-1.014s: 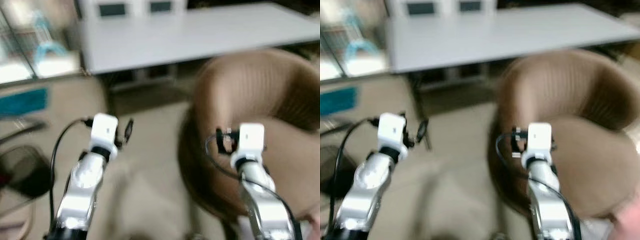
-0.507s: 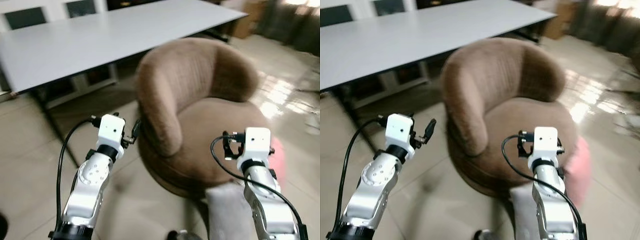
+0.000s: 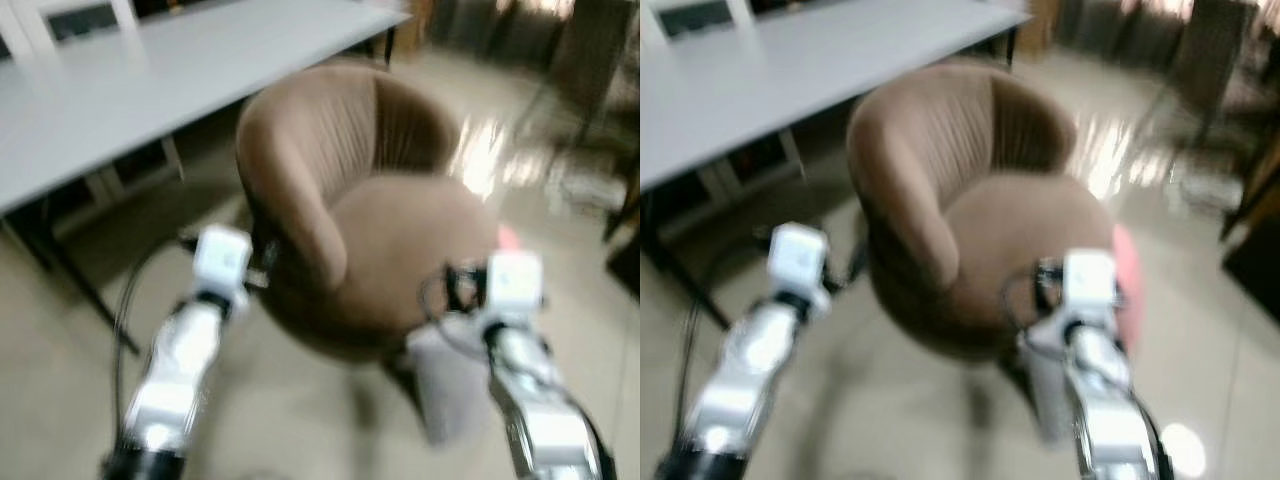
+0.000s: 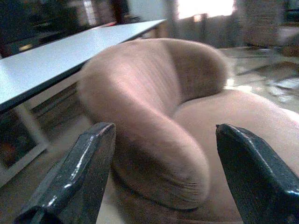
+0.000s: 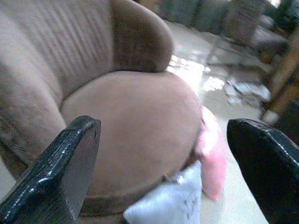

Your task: Move the pillow to the sofa from floor

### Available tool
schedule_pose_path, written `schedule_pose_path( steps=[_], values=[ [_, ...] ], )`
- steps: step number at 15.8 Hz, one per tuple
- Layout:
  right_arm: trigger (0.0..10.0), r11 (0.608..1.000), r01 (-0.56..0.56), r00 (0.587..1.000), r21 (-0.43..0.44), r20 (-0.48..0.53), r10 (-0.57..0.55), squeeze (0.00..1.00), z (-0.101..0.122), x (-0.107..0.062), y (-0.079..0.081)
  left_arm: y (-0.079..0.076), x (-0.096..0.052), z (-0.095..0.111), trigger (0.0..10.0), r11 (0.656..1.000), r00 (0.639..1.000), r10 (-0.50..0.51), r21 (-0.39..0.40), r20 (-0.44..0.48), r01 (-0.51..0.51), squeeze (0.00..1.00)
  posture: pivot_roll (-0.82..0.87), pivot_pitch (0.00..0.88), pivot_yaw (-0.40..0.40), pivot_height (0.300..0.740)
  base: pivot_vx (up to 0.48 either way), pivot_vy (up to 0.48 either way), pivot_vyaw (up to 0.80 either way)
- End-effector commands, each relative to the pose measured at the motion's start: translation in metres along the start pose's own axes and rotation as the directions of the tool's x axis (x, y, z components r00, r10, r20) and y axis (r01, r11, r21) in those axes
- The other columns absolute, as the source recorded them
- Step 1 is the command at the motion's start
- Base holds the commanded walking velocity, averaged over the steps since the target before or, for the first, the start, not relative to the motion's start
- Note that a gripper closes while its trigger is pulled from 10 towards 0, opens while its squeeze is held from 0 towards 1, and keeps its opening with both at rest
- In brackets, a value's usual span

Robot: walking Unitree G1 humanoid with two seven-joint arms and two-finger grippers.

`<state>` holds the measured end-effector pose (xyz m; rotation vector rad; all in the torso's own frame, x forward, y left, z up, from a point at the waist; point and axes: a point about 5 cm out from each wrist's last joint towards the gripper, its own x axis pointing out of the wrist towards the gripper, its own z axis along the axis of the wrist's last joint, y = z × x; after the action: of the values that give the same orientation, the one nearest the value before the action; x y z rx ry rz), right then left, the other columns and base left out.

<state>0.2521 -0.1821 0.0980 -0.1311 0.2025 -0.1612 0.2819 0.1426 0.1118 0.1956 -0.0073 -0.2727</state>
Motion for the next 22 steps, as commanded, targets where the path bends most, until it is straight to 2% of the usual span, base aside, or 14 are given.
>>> schedule_pose_path(
  steps=[1, 2, 6, 10, 13, 19, 22],
  values=[
    [10.0, 1.0, 0.009, 1.0, 0.006, 0.016, -0.009, 0.0, 0.006, 0.0, 0.001, 0.005, 0.004, 0.007, 10.0, 0.999, 1.0, -0.003, 0.051, 0.029, 0.001, 0.0, -0.09, 0.015, 0.02, 0.74, 0.0, 0.0, -0.77],
    [10.0, 1.0, 0.01, 1.0, 0.007, 0.016, -0.01, 0.0, 0.006, 0.0, 0.001, 0.004, 0.005, 0.008, 10.0, 0.997, 1.0, -0.01, 0.07, 0.026, 0.008, 0.0, -0.09, 0.015, 0.022, 0.74, 0.0, -0.48, -0.77],
    [10.0, 1.0, 0.016, 1.0, 0.01, 0.013, -0.016, 0.0, 0.006, -0.001, 0.002, 0.004, 0.007, 0.008, 10.0, 0.998, 1.0, -0.009, 0.056, 0.027, 0.008, 0.0, -0.09, 0.016, 0.024, 0.74, 0.0, -0.48, -0.78],
    [10.0, 1.0, -0.001, 1.0, 0.003, 0.016, 0.001, 0.0, 0.007, 0.0, 0.003, 0.012, 0.008, 0.004, 10.0, 0.999, 0.999, 0.048, 0.001, 0.014, -0.049, 0.0, -0.08, 0.018, 0.021, 0.74, 0.0, 0.0, -0.78],
    [10.0, 0.997, -0.074, 0.997, -0.021, 0.009, 0.074, 0.0, 0.007, 0.001, 0.009, 0.017, 0.006, 0.004, 10.0, 0.997, 0.997, 0.069, -0.02, 0.022, -0.069, 0.0, -0.08, 0.014, 0.016, 0.74, 0.341, 0.0, -0.66],
    [10.0, 0.99, -0.131, 0.991, -0.054, 0.0, 0.131, 0.0, 0.003, 0.001, 0.014, 0.017, 0.004, 0.0, 10.0, 0.997, 0.997, 0.073, -0.018, 0.013, -0.073, 0.0, -0.08, 0.0, 0.009, 0.74, 0.388, 0.0, 0.0],
    [10.0, 0.981, -0.167, 0.986, -0.097, -0.008, 0.167, 0.0, 0.002, 0.001, 0.017, 0.017, 0.004, -0.001, 10.0, 0.997, 0.997, 0.07, -0.017, 0.01, -0.07, 0.0, -0.07, 0.0, 0.007, 0.74, 0.393, 0.0, 0.0]
  ],
)
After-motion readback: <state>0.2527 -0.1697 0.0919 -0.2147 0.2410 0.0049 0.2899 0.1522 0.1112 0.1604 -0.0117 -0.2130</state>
